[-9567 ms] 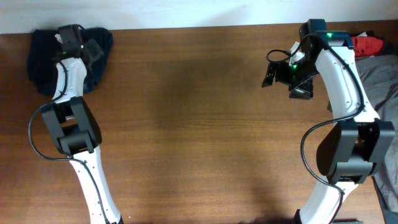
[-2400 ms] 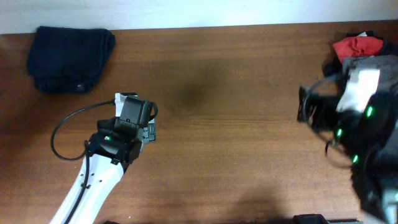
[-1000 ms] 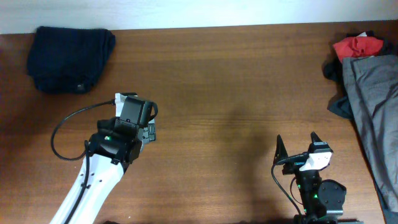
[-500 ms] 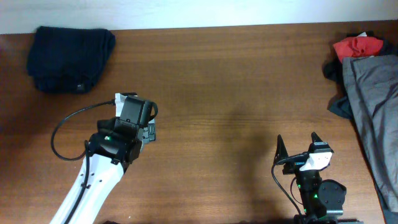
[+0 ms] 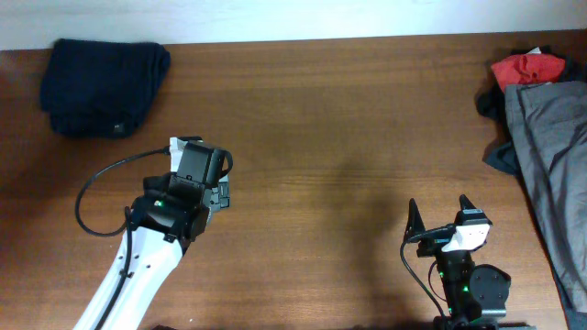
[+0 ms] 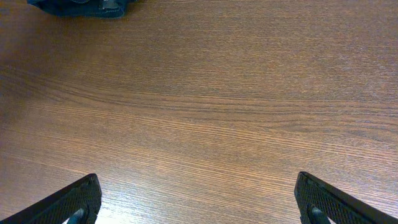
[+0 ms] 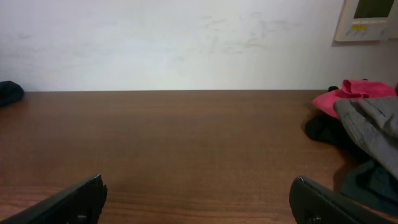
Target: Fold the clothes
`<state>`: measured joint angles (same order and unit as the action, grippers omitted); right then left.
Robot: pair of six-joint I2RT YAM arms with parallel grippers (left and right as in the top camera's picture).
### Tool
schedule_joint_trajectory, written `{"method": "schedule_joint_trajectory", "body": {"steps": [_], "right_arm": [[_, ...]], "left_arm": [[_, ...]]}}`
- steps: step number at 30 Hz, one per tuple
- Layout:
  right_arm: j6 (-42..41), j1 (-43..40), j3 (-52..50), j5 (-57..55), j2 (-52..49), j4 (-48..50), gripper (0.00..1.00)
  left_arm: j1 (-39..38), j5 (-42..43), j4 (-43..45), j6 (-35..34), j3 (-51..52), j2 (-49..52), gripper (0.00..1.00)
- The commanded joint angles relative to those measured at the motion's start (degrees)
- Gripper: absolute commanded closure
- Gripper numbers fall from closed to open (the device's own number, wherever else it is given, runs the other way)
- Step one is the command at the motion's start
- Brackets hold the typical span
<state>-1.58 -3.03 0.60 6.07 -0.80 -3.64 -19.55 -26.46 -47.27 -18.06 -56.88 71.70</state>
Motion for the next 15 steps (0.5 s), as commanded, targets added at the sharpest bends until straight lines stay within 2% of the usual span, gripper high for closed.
{"method": "schedule_joint_trajectory", "body": {"steps": [1, 6, 8, 12, 15], "right_arm": [[-0.13, -0.55, -0.28, -0.72, 0.59, -0.44, 0.01], [-0.13, -0.55, -0.28, -0.72, 0.59, -0.44, 0.01], [-0.13, -0.55, -0.28, -0.72, 0.59, -0.44, 0.01], [-0.13, -0.55, -0.28, -0.72, 0.59, -0.44, 0.01], [-0.13, -0.55, -0.28, -0.72, 0.59, -0.44, 0.01]], "left_arm": [[-0.17, -0.81, 0.09, -0.55, 0.11, 0.17, 0.01], [-0.15, -1.64, -0.07, -0.61, 0.72, -1.6, 0.01], [-0.15, -0.92, 3.48, -0.79, 2.97, -3.8, 0.01], [-0.11, -0.83, 17.4, -0.13, 13.18, -9.18, 0.01], [0.68, -0.07, 32.61, 3.32, 24.2, -14.93, 0.01]]}}
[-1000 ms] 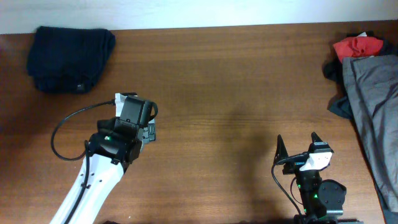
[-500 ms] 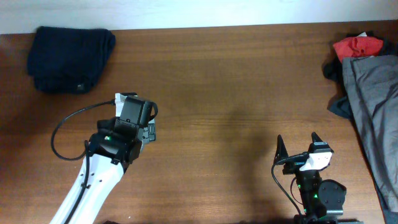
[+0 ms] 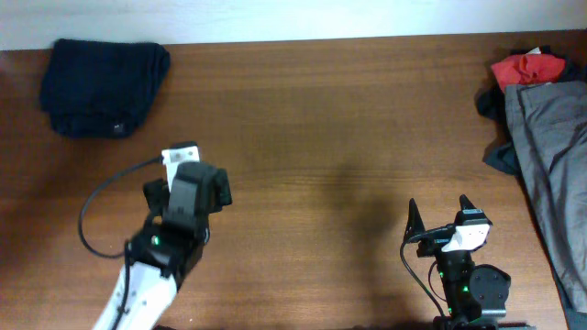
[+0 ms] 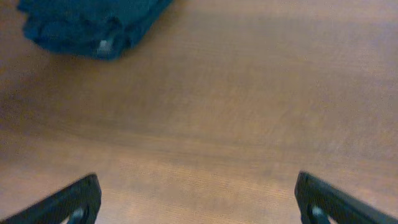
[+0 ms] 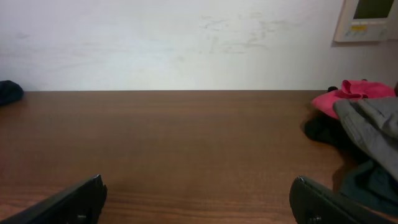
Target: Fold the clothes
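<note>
A folded dark navy garment (image 3: 103, 84) lies at the table's far left corner; its edge shows in the left wrist view (image 4: 87, 25). A pile of unfolded clothes sits at the right edge: a grey garment (image 3: 555, 174), a red one (image 3: 527, 66) and a black one beneath. My left gripper (image 4: 196, 199) hangs open over bare wood, below and right of the navy garment. My right gripper (image 5: 198, 199) is open near the front edge, left of the pile, holding nothing.
The wooden table (image 3: 330, 137) is bounded by a white wall at the back. A black cable (image 3: 92, 197) loops beside the left arm. A wall panel (image 5: 367, 18) shows at the upper right of the right wrist view.
My left arm has drawn back toward the front and turned toward the navy garment, which now fills more of its wrist view. The right arm has not moved.
</note>
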`<state>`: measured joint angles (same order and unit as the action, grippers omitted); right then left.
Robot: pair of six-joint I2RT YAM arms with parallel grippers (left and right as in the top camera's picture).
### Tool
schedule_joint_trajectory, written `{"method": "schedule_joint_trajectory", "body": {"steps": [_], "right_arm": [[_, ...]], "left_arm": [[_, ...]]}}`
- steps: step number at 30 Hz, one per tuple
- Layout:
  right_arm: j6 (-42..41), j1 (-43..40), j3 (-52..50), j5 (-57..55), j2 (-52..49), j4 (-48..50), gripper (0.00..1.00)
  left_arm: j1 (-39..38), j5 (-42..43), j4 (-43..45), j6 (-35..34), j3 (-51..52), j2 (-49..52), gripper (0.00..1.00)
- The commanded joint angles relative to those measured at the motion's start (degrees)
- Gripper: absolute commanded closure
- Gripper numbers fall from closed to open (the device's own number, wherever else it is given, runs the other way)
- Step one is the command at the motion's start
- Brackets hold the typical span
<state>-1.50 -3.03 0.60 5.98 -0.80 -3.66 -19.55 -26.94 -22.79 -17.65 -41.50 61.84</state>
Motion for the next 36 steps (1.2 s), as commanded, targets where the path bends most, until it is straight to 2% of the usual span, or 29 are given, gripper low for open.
{"method": "schedule_joint_trajectory", "body": {"steps": [1, 3, 6, 7, 15, 18, 21, 22, 27, 33, 36], "right_arm": [[-0.22, -0.55, -0.28, -0.63, 0.59, -0.42, 0.01], [-0.22, -0.55, -0.28, -0.63, 0.59, -0.42, 0.01], [-0.22, -0.55, -0.28, -0.63, 0.59, -0.42, 0.02], [-0.22, -0.55, -0.28, -0.63, 0.59, -0.42, 0.01], [-0.22, -0.55, -0.28, -0.63, 0.59, -0.42, 0.01], [-0.22, -0.55, -0.28, -0.63, 0.59, -0.42, 0.01], [-0.22, -0.55, -0.28, -0.63, 0.59, -0.42, 0.01], [-0.22, -0.55, -0.28, -0.63, 0.59, -0.42, 0.01], [-0.22, -0.55, -0.28, -0.63, 0.59, -0.42, 0.01], [-0.22, -0.55, -0.28, -0.63, 0.59, -0.42, 0.01], [-0.22, -0.55, -0.28, -0.63, 0.59, -0.42, 0.01]], "left_arm": [[1.2, 1.36, 13.51, 5.11, 12.57, -7.21, 0.01], [2.97, 5.33, 24.17, 11.78, 20.5, -12.31, 0.01], [6.71, 12.24, 31.85, 18.91, 29.14, -20.41, 0.01], [8.15, 13.31, 32.68, 19.02, 31.12, -22.93, 0.01], [15.8, 15.45, 32.48, 19.02, 38.23, -37.99, 0.01], [17.73, 16.37, 29.79, 19.08, 40.41, -43.98, 0.01], [20.24, 22.84, 25.57, 23.96, 41.0, -48.35, 0.01], [21.16, 24.83, 24.68, 25.68, 40.98, -49.09, 0.01], [23.8, 26.29, 17.99, 25.7, 40.98, -49.88, 0.01], [23.91, 26.77, 18.01, 25.92, 40.98, -51.93, 0.01], [24.09, 26.8, 18.01, 25.92, 40.98, -57.16, 0.01]]}}
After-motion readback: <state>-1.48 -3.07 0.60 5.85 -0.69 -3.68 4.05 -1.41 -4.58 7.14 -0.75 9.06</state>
